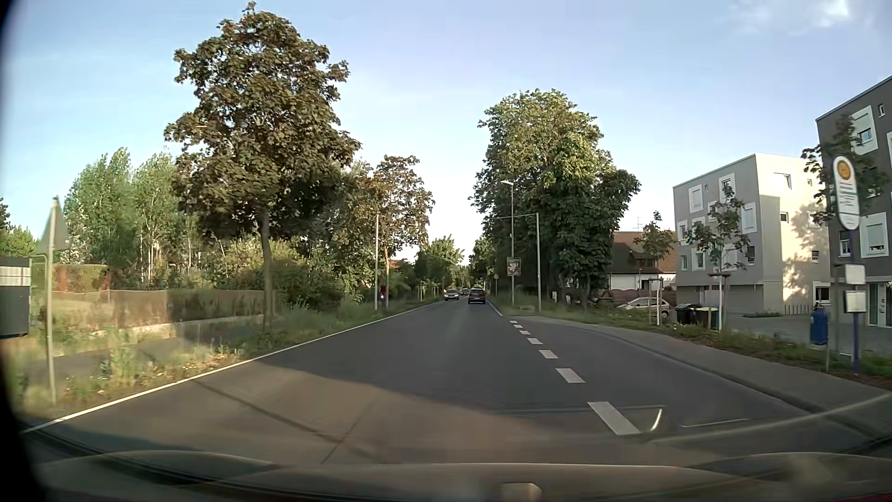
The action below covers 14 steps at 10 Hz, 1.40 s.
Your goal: Follow the waypoints while adhering to traffic rules and regulations
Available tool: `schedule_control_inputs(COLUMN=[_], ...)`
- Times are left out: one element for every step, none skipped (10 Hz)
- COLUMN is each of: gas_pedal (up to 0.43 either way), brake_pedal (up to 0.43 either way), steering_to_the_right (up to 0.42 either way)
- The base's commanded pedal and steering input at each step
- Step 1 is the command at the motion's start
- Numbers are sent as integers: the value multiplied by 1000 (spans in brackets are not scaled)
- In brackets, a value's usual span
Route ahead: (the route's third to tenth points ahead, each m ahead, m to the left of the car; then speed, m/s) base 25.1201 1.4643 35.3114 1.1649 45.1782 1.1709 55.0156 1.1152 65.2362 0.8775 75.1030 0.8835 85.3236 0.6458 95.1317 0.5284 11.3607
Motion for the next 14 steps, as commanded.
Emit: schedule_control_inputs(gas_pedal=[87, 87, 87, 87, 87, 87, 87, 87, 87, 87, 87, 87, 87, 87], brake_pedal=[30, 30, 30, 30, 30, 30, 30, 30, 30, 30, 30, 30, 30, 30], steering_to_the_right=[4, 3, 3, 2, 0, 0, 0, 1, 0, 0, 0, 0, 0, 1])
